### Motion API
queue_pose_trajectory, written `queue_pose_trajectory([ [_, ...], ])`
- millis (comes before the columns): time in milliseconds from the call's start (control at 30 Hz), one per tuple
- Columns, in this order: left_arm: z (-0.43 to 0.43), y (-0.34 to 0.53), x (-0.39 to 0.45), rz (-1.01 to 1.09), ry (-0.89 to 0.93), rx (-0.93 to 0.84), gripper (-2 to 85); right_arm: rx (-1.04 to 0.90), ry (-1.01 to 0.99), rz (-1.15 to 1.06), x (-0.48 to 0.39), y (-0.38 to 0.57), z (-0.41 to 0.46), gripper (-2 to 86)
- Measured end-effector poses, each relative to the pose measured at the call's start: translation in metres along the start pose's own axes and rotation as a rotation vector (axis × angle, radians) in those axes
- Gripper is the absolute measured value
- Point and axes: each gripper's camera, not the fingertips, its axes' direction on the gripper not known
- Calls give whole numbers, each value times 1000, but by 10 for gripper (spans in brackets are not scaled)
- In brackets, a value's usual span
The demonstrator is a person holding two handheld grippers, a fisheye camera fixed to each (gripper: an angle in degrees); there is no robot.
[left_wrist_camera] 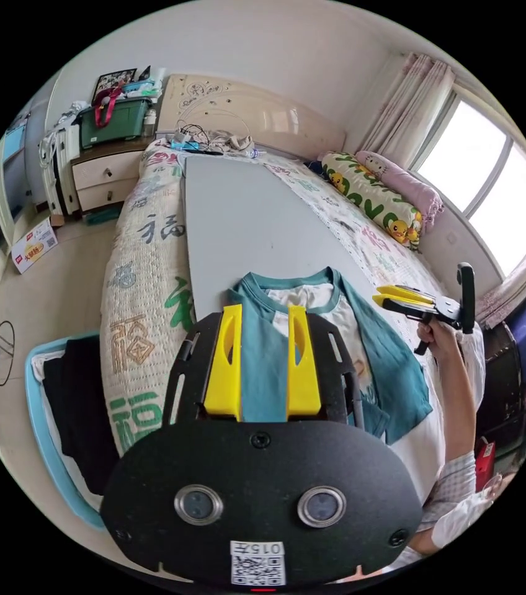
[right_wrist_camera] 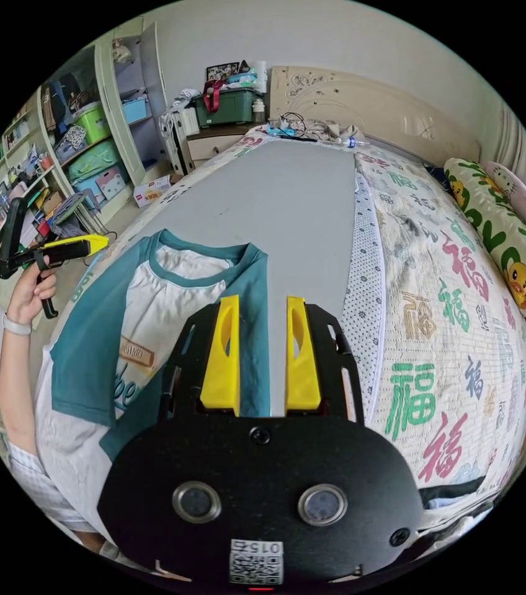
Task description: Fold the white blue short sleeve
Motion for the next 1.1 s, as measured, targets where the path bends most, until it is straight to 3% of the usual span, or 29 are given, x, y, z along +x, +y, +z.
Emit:
queue_pose_trajectory([
  [200, 45, -8, -9, 21, -70, -46, 96, -70, -13, 66, 16, -35, 17, 108],
  [333, 62, -13, -26, -11, -12, -89, 94, -68, -18, 113, 30, -48, 7, 77],
  [633, 70, -21, -31, -35, -12, -96, 75, -76, 138, -33, 7, -67, -6, 9],
  [867, 74, -33, -22, -18, -31, -121, 25, -76, -89, 16, 71, -76, -24, 42],
  [1100, 68, -41, -14, -7, -46, -120, 10, -68, -171, 54, 120, -76, -29, 60],
])
